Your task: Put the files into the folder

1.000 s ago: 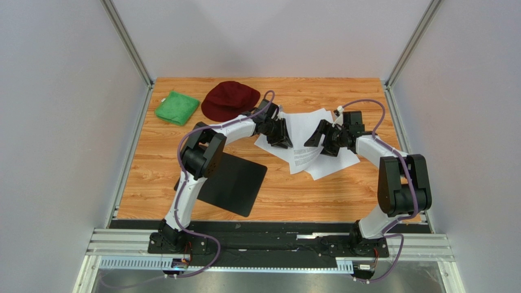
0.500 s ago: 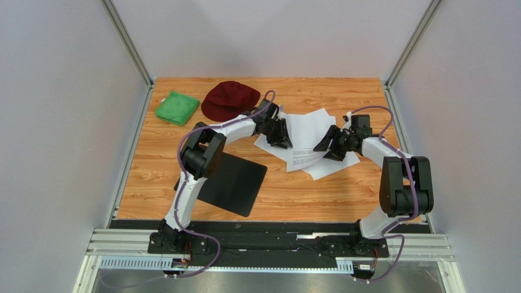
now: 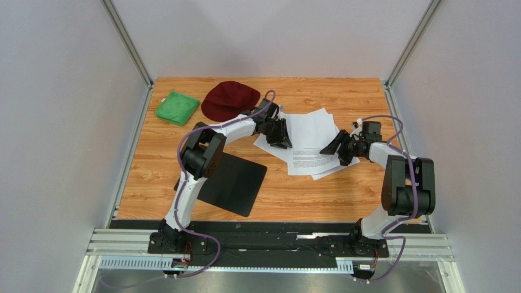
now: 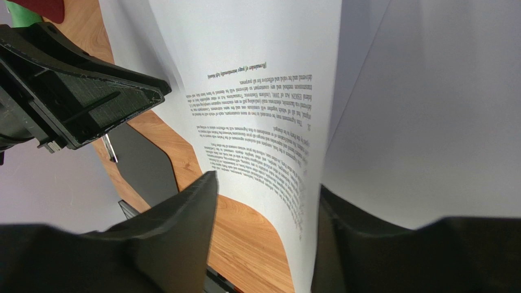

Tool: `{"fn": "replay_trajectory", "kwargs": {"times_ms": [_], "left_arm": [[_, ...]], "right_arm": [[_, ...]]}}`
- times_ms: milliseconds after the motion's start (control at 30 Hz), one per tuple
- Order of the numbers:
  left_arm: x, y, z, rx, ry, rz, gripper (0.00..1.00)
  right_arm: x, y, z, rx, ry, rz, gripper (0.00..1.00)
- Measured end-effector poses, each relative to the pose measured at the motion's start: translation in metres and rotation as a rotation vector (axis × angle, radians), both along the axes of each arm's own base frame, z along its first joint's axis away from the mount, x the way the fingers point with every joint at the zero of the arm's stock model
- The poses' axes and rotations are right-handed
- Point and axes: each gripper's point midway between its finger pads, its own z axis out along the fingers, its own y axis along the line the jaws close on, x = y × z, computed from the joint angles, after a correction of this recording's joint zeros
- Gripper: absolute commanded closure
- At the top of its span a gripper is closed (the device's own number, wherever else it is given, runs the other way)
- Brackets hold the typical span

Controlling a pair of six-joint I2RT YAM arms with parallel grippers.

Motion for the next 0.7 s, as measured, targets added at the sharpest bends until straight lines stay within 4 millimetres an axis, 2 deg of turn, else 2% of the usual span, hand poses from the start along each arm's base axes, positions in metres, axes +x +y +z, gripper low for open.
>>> {"fn": "replay_trajectory", "kwargs": {"times_ms": [67, 100, 133, 267, 333, 400, 500, 567, 600, 633, 667, 700], "left_arm": [[0.000, 0.000, 0.001, -0.001, -0.001, -0.003, 0.52], [0.000, -0.001, 0.001, -0.003, -0.001, -0.006, 0.45], [0.000, -0.001, 0.002, -0.006, -0.004, -0.011, 0.35], [-0.001, 0.005, 0.018, 0.003, -0.029, -0.020, 0.25], [-0.006, 0.018, 0.037, 0.014, -0.044, -0.016, 0.25], [-0.011, 0.041, 0.066, 0.022, -0.069, 0.005, 0.25], [-0.014, 0.108, 0.144, 0.007, -0.189, 0.108, 0.25], [-0.013, 0.164, 0.195, -0.001, -0.303, 0.223, 0.26], [-0.015, 0.202, 0.221, 0.001, -0.372, 0.307, 0.25], [-0.021, 0.231, 0.240, 0.007, -0.424, 0.374, 0.24], [-0.030, 0.274, 0.256, 0.035, -0.479, 0.481, 0.21], [-0.041, 0.305, 0.264, 0.067, -0.517, 0.567, 0.18]], "right_arm": [[0.001, 0.000, -0.002, 0.001, -0.002, 0.001, 0.76], [0.002, 0.000, -0.002, -0.002, -0.005, 0.000, 0.94], [0.003, -0.001, -0.002, -0.011, -0.007, 0.000, 1.00], [0.007, -0.004, -0.004, -0.131, -0.006, 0.021, 1.00], [0.013, 0.005, 0.006, -0.207, -0.032, 0.064, 1.00], [0.017, 0.026, 0.028, -0.275, -0.095, 0.137, 1.00], [0.015, 0.071, 0.080, -0.360, -0.245, 0.264, 1.00], [0.005, 0.112, 0.125, -0.369, -0.378, 0.375, 1.00], [-0.004, 0.134, 0.145, -0.358, -0.435, 0.435, 1.00], [-0.016, 0.158, 0.167, -0.334, -0.502, 0.506, 1.00], [-0.026, 0.175, 0.182, -0.312, -0.548, 0.558, 1.00], [-0.044, 0.197, 0.198, -0.272, -0.596, 0.633, 1.00]]}}
